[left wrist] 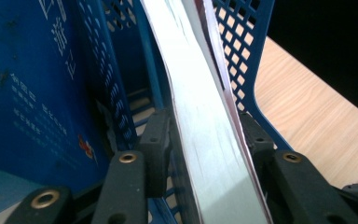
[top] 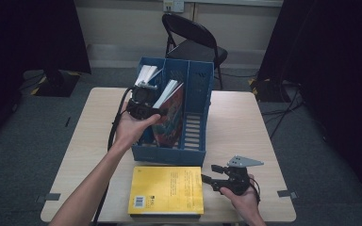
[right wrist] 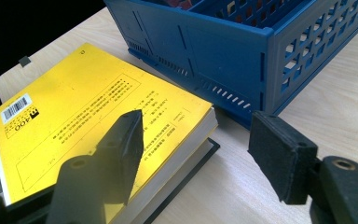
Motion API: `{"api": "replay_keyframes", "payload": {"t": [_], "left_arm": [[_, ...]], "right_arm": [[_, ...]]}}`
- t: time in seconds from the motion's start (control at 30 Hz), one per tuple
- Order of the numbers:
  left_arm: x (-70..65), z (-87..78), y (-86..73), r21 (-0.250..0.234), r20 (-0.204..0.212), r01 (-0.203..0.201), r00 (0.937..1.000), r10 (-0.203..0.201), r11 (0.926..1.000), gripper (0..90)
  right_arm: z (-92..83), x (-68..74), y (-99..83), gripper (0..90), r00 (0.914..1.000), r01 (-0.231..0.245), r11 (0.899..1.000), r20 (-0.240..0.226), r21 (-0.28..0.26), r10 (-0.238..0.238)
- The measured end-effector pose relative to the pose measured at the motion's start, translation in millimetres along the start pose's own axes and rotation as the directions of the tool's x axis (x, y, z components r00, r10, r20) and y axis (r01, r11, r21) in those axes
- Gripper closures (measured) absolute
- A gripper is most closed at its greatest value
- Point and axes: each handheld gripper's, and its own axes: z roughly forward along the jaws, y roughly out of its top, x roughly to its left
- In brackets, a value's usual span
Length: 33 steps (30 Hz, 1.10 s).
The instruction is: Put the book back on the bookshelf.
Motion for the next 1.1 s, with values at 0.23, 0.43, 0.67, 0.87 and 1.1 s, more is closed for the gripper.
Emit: {"api": "replay_keyframes", "payload": {"t": [0.23,0.43,0.67,0.87,1.1], "left_arm": [[-4.1,4.0,17.3,0.152,-0.014,0.025,0.9996,-0.023,0.9880,65.7],[-5.8,10.1,32.2,0.276,-0.047,0.031,0.9987,-0.018,0.9607,67.2],[-5.8,22.3,48.1,0.405,-0.074,0.057,0.9968,-0.029,0.9124,68.9],[-3.9,31.6,55.2,0.464,-0.077,0.105,0.9940,-0.078,0.8796,69.3],[3.0,41.9,55.4,0.515,-0.077,0.106,0.9940,-0.077,0.8505,70.6]], "right_arm": [[0.3,0.2,0.1,35.2,1.0000,-0.001,1.000,-0.002,0.000,0.001],[0.1,0.2,0.0,35.2,1.0000,0.001,1.000,-0.004,-0.001,-0.001],[0.0,-0.1,-0.2,35.1,1.0000,-0.001,1.000,-0.006,0.000,0.001],[-0.9,-0.8,-0.3,35.1,1.0000,-0.002,1.000,-0.007,-0.002,0.002],[-1.6,-1.6,-0.6,35.0,0.9999,-0.005,1.000,-0.009,-0.004,0.005]]}}
